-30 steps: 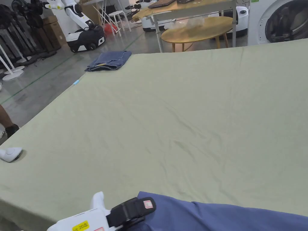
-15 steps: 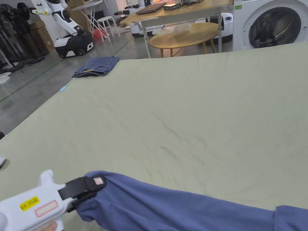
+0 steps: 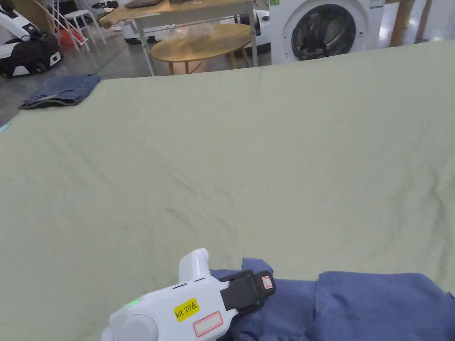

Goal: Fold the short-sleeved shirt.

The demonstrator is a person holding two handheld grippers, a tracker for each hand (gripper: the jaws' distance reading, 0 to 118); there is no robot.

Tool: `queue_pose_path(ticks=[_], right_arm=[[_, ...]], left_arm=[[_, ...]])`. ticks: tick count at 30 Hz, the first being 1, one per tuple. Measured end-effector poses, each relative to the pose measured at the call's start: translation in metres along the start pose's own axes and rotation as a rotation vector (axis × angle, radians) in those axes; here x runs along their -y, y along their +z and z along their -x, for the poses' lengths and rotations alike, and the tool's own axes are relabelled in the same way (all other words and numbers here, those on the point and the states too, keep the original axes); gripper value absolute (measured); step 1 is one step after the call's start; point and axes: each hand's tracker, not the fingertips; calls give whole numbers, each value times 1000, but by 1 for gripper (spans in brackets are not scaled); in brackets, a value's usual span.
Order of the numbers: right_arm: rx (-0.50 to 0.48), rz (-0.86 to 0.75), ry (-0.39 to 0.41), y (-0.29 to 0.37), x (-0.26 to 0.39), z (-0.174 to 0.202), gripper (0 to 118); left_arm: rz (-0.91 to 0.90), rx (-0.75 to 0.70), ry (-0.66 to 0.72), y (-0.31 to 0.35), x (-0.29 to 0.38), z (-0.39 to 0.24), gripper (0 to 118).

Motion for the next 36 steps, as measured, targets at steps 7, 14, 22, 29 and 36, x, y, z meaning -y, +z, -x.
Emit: queue_pose_path(ticks=[7, 14, 22, 29, 36], right_arm=[[28, 15, -64, 3, 11, -19, 0], [21, 26, -84, 0, 13, -16, 0], [10, 62, -24, -6, 14, -5, 0], [-25, 91, -56, -18, 16, -8, 0], [-29, 94, -61, -16, 15, -4, 0]], left_arm=[[-120, 100, -16, 37, -14, 2, 12], [192, -52, -132, -39, 28, 9, 0], [39, 88, -80, 30, 10, 12, 94], [-141, -21, 199, 107, -26, 107, 94], [30, 91, 303, 39, -2, 117, 6]])
